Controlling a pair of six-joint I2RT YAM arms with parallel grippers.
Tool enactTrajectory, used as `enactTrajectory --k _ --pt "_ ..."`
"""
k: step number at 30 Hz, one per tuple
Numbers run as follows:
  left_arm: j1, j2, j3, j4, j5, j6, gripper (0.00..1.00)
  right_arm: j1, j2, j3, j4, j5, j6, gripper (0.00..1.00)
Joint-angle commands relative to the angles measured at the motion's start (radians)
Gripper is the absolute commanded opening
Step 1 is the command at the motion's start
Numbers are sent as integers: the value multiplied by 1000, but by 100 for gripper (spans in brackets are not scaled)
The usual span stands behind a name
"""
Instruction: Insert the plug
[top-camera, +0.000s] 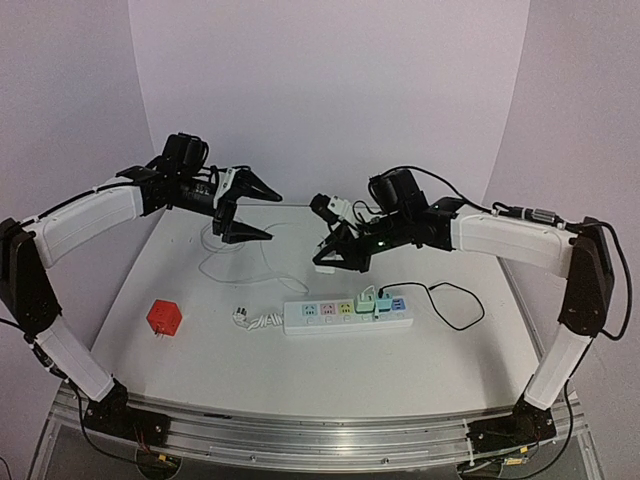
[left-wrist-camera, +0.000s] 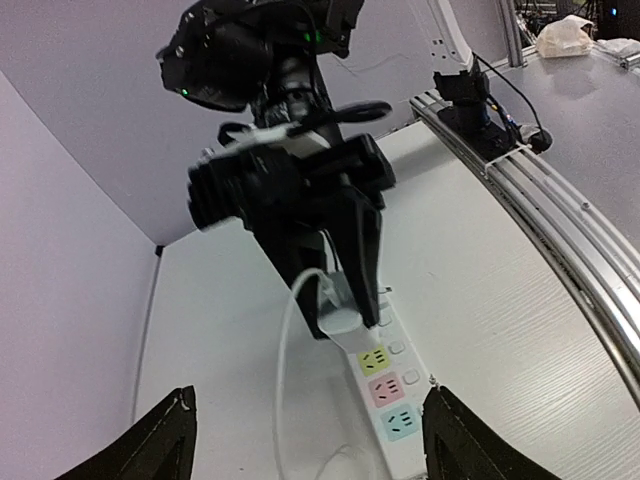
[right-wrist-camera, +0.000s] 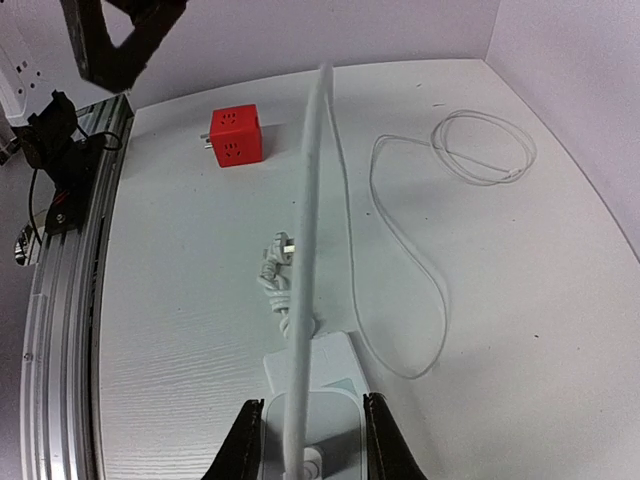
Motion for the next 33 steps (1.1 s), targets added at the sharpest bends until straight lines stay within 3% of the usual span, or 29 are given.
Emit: enactTrajectory --k 1,5,9,14,16,24,33 --pt "-4 -47 -83 68 50 -121 79 -40 -104 -49 0 -71 -7 0" --pt "-41 -38 -181 192 42 -195 79 -57 -147 -89 -9 -89 -29 0" --pt "-142 -6 -261 420 -28 -381 79 -56 -178 -99 -12 -103 -31 0" --pt "-184 80 -314 756 -131 -667 79 -56 -231 -116 -11 -134 -26 0" --pt "-208 109 -307 836 -151 -715 77 -56 -250 -130 -12 -141 -28 0" --pt "-279 188 -273 985 -137 -874 60 -56 -293 -152 -11 -168 -34 0" --pt "-304 219 -259 1077 -135 -959 52 -57 -270 -128 -9 -163 -54 0"
